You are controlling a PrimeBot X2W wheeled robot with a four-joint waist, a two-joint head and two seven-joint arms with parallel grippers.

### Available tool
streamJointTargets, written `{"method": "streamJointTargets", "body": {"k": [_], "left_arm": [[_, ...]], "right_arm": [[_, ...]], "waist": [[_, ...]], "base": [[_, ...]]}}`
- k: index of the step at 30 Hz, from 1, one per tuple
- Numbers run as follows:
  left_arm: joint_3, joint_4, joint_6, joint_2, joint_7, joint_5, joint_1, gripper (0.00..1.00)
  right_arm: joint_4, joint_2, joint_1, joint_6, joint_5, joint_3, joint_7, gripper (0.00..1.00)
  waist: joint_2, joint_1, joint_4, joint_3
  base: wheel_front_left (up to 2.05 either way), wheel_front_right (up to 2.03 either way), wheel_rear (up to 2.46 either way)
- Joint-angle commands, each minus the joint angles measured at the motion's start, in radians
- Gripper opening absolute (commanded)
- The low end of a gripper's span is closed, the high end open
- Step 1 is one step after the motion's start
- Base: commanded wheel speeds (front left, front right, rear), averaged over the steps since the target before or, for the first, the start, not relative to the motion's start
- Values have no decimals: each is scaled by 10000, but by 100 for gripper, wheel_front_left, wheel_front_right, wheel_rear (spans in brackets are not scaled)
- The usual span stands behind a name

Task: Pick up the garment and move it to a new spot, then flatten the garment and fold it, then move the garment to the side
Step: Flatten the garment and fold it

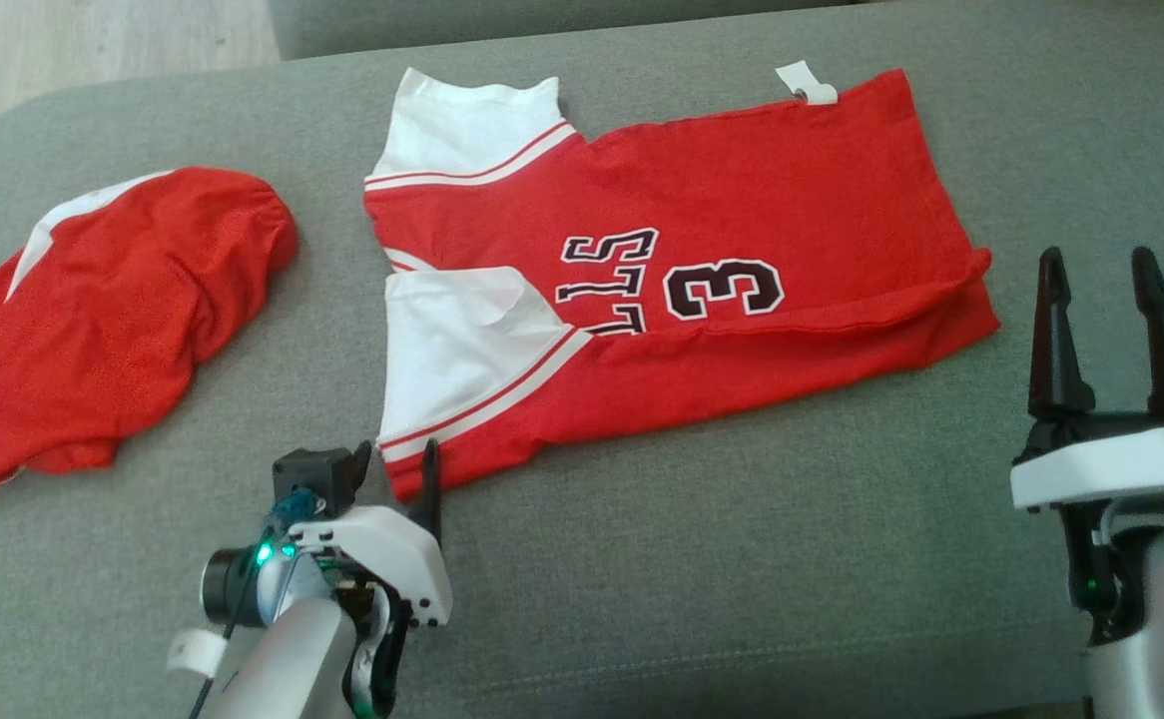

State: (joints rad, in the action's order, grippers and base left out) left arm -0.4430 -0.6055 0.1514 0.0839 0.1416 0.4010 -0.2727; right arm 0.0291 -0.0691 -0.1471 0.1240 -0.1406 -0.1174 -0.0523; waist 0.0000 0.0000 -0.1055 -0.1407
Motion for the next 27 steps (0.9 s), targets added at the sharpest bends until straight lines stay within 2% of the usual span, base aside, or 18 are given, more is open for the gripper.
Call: {"method": "streamJointTargets", "body": {"k": [1, 6, 10, 11, 12, 15, 19, 27], "left_arm": [[232, 103, 70, 120, -79, -103, -437, 100], [54, -432, 26, 147, -472, -144, -660, 100], [-107, -763, -202, 139, -832, -74, -784, 100], [-138, -810, -287, 140, -874, -48, -817, 20], [-173, -839, -368, 146, -884, -35, -850, 0], [-180, -829, -443, 164, -778, -14, -923, 0], [95, -549, -288, 229, -8, 50, -1115, 0], [348, 602, -119, 335, 1032, -144, -1380, 0]], "right_arm": [[-434, 36, -437, 67, 64, 176, 45, 100], [-568, 44, -493, 67, 80, 166, 93, 100], [-631, 42, -556, 67, 159, 112, 152, 100], [-639, 44, -573, 67, 178, 76, 172, 100], [-641, 45, -592, 67, 190, 42, 195, 100], [-616, 53, -621, 67, 226, -64, 276, 100], [-378, 82, -652, 67, 272, -298, 688, 100], [800, 162, -978, 67, 484, -855, 1864, 100]], "waist": [[0, 0, -50, -30], [0, 0, -168, -85], [0, 0, -248, -105], [0, 0, -260, -110], [0, 0, -267, -115], [0, 0, -269, -118], [0, 0, -208, -151], [0, 0, 159, -265]], "base": [[0, 0, 0], [0, 0, 0], [0, 0, 0], [0, 0, 0], [0, 0, 0], [0, 0, 0], [0, 0, 0], [0, 0, 0]]}}
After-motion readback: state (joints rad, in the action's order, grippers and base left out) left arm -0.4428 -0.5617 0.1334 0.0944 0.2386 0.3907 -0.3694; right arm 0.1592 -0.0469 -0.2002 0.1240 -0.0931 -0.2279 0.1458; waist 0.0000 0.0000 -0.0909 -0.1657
